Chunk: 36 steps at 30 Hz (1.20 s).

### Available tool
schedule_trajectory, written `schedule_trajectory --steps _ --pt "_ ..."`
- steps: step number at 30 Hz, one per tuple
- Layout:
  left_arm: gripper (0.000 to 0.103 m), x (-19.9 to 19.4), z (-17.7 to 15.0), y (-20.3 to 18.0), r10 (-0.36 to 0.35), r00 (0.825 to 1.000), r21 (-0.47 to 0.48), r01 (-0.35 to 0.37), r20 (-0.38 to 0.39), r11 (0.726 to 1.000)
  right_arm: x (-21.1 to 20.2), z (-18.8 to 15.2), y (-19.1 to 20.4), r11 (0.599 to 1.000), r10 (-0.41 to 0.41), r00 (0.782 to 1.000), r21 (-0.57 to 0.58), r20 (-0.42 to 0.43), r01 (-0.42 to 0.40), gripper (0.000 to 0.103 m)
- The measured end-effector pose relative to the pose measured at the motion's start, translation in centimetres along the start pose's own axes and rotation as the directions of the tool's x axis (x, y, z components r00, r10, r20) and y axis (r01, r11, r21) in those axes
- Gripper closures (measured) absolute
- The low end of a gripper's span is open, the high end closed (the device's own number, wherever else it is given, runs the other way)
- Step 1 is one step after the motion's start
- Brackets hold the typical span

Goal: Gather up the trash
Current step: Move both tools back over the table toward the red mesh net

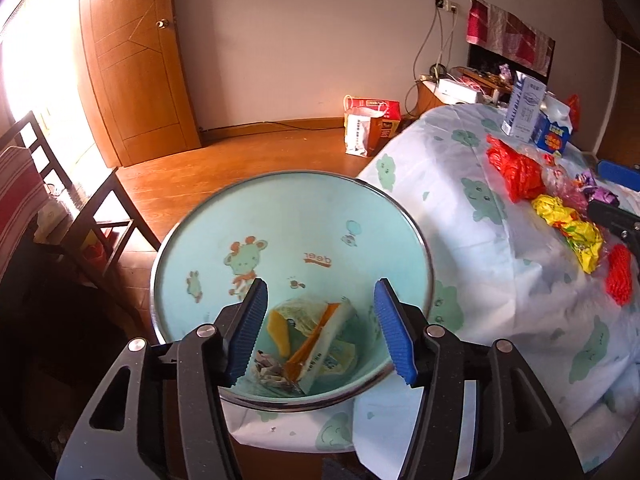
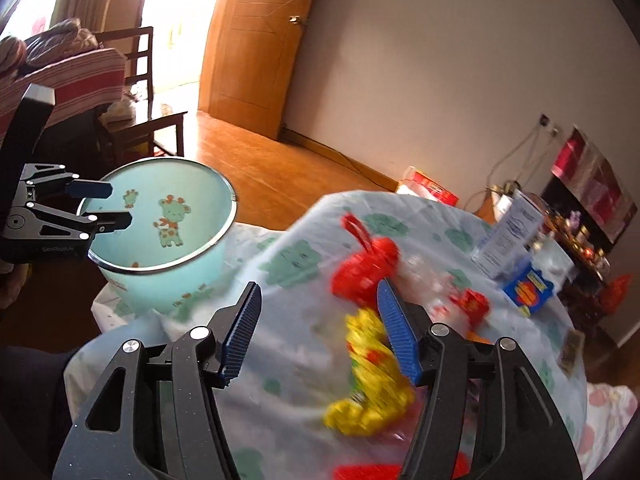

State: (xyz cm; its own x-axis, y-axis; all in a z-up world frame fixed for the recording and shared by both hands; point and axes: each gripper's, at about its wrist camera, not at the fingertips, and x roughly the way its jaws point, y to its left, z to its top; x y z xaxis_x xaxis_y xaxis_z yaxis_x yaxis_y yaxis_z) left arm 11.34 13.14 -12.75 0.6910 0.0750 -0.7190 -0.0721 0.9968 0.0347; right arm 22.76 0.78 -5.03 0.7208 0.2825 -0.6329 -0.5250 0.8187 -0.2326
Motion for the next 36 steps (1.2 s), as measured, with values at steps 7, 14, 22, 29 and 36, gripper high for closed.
schedule_trajectory --steps 7,14,22,29,36 --pt "0.047 0.5 0.2 -6.6 -0.087 0.996 0.101 0.087 -0.008 0.991 -3.7 -7.9 -9.1 0.956 -0.153 0.984 0.239 -0.090 0.170 0.042" --pt "0.046 0.6 0.6 -10.7 -0.127 0.992 0.138 0.127 -0.012 0.982 -4.0 -11.7 -11.6 0.924 -0.118 0.985 0.351 -0.122 0.154 0.042" --pt "0.046 0.7 -0.2 -9.1 -0.094 0.995 0.110 0.097 -0.032 0.989 -1.6 -12.9 -9.2 0.947 0.008 0.987 0.317 -0.163 0.045 0.064" --pt "0.046 0.0 0.5 -10.3 -0.124 0.992 0.129 0.124 -0.006 0.984 -2.7 -12.7 -8.0 0.949 0.036 0.993 0.316 -0.108 0.000 0.097" --pt "0.046 -0.5 1.7 -14.1 -0.184 0.983 0.182 0.178 0.013 0.967 -5.6 -13.7 -10.5 0.923 -0.022 0.997 0.381 -0.068 0.046 0.098"
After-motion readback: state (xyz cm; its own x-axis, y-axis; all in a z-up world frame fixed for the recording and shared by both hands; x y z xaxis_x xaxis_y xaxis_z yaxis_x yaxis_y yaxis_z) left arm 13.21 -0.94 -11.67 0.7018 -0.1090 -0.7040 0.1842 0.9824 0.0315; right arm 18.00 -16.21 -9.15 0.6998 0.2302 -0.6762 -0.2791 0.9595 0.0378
